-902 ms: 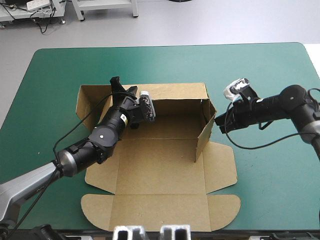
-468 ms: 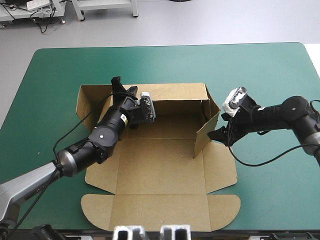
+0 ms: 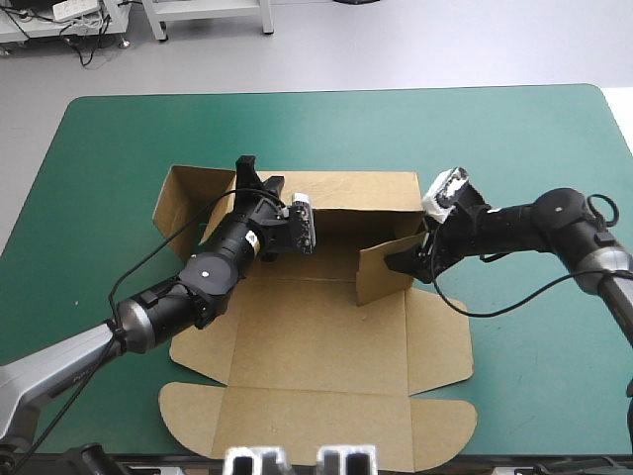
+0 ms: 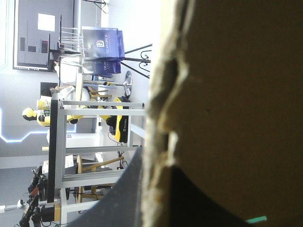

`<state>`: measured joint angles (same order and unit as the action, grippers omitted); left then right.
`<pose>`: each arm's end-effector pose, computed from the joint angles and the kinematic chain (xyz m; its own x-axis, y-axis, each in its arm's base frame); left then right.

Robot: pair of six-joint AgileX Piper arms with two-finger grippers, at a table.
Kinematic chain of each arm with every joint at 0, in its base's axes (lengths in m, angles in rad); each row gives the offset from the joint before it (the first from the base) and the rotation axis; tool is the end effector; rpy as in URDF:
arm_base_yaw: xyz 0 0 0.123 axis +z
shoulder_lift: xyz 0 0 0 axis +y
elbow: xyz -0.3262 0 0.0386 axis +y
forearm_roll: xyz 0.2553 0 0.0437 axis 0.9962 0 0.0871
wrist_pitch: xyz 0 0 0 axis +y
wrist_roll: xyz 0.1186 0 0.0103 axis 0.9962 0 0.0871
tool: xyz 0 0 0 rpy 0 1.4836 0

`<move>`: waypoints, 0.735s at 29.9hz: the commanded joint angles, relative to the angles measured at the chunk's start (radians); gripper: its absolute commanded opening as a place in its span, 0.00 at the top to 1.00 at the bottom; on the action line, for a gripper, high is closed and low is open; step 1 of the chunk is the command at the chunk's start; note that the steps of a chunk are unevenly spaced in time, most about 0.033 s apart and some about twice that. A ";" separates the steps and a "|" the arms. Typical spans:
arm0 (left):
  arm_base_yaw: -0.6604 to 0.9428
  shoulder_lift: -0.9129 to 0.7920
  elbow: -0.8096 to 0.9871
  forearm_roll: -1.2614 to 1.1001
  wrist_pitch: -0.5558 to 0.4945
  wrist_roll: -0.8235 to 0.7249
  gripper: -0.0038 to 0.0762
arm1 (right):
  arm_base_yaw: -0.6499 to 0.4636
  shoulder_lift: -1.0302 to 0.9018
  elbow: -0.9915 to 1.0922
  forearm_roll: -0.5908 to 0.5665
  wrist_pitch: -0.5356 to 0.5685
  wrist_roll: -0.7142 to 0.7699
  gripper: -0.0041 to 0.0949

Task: Fold the box

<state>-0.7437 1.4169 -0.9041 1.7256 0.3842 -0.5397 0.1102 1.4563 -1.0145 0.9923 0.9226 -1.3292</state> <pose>0.2767 -0.1946 0.3248 0.2531 0.9426 -0.2180 0.3799 0.1104 0.9184 0.2893 0.1120 0.3082 -0.4405 -0.4612 -0.7702 -0.8313 0.5335 0.1560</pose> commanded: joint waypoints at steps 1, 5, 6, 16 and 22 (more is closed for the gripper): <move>-0.012 -0.029 -0.033 -0.032 -0.008 -0.002 0.93 | 0.081 -0.024 -0.019 0.058 -0.115 0.018 0.08; -0.012 -0.029 -0.038 -0.119 0.030 0.047 0.93 | 0.139 -0.025 -0.019 0.058 -0.261 0.103 0.08; -0.012 -0.029 -0.040 -0.144 0.046 0.055 0.93 | 0.148 -0.025 -0.019 0.060 -0.282 0.109 0.09; -0.012 -0.008 -0.110 -0.335 0.150 0.135 0.94 | 0.152 -0.025 -0.035 0.058 -0.445 0.127 0.17; -0.012 0.010 -0.211 -0.492 0.241 0.179 0.94 | 0.150 -0.025 -0.063 0.056 -0.501 0.133 0.26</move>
<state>-0.7481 1.4534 -1.0567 1.2837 0.6018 -0.3668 0.2639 1.4626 -1.0309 1.0077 0.4764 -1.1999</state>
